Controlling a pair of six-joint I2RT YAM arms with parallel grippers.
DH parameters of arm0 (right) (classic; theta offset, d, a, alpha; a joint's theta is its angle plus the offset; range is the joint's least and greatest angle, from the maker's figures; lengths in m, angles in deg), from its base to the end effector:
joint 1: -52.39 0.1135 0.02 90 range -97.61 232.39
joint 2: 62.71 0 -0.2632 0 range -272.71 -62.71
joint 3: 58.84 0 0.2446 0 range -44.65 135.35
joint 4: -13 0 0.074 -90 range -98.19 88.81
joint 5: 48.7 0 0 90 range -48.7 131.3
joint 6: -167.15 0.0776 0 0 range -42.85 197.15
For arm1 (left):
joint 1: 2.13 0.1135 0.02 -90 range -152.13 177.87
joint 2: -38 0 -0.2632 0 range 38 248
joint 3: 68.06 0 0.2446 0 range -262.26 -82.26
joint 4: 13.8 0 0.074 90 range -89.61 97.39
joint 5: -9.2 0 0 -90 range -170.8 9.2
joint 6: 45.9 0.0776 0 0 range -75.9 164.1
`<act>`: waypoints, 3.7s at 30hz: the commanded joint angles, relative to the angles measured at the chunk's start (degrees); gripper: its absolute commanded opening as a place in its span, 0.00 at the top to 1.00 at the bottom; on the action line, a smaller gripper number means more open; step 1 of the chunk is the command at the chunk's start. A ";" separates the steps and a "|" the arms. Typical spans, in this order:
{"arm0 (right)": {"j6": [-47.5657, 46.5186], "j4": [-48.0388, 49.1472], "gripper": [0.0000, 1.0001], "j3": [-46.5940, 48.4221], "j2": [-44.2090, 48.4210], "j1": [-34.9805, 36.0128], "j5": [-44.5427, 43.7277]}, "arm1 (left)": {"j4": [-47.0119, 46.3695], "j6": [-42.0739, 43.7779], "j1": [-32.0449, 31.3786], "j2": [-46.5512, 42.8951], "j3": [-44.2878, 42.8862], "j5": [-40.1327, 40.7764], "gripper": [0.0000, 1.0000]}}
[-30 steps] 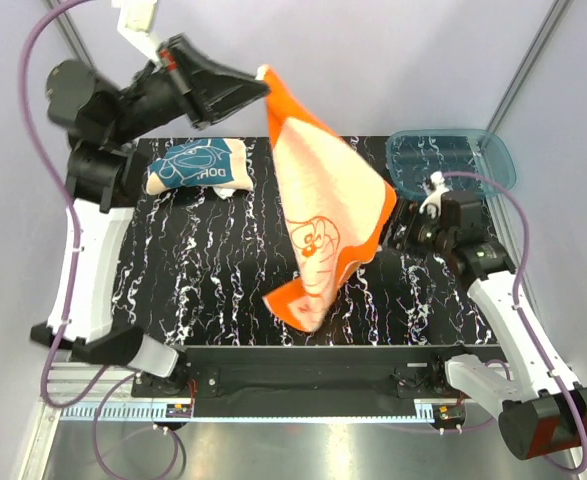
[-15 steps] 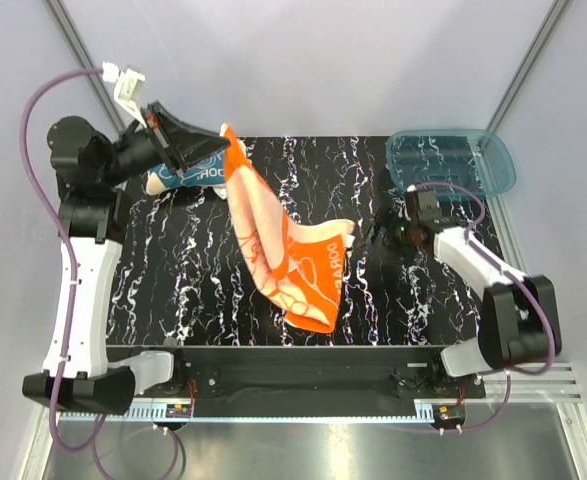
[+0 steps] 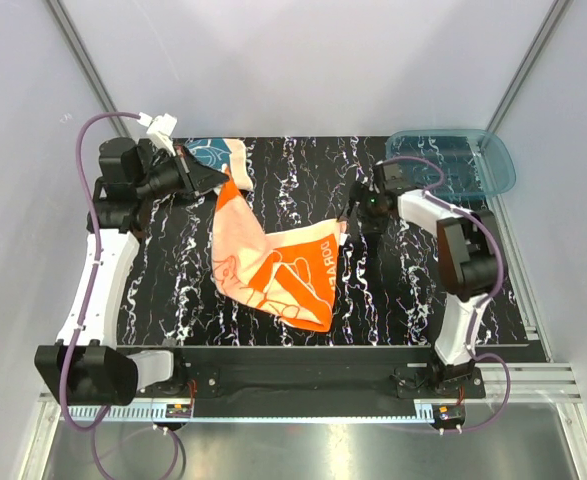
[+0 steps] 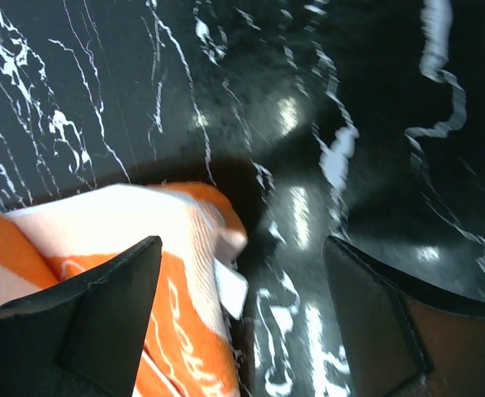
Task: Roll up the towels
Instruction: Move the towel to the center of the board, then flatten the towel
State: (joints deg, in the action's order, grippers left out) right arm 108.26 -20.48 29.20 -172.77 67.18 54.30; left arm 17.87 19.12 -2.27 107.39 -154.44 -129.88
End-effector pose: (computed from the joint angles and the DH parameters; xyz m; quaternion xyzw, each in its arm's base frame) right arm 0.4033 0.1245 0.1457 0.1015 0.9440 0.2144 0.2292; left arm 0.2819 -0.0593 0.3997 0.0929 0.7579 -0.4418 0.4710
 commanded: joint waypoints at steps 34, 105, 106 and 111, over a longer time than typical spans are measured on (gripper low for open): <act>-8.44 -19.02 1.00 11.76 42.79 3.14 -10.53 | -46.24 -24.01 1.90 -17.93 13.02 -16.22 0.98; 2.46 -9.01 1.00 -25.33 50.82 2.18 -35.14 | 29.99 -7.99 -52.24 58.93 -34.34 62.35 0.36; 2.46 -9.10 1.00 -25.42 50.82 2.26 -34.97 | 29.99 -7.99 -52.41 59.54 -34.78 62.61 0.36; 2.81 -9.19 1.00 -26.03 51.00 2.18 -34.53 | 30.95 -7.63 -53.03 60.87 -36.80 63.76 0.49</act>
State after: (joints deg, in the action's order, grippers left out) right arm 111.41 -31.69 3.43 -123.05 69.58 18.98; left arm 48.42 11.36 -54.77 167.62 -187.90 -68.29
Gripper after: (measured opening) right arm 0.029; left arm 0.523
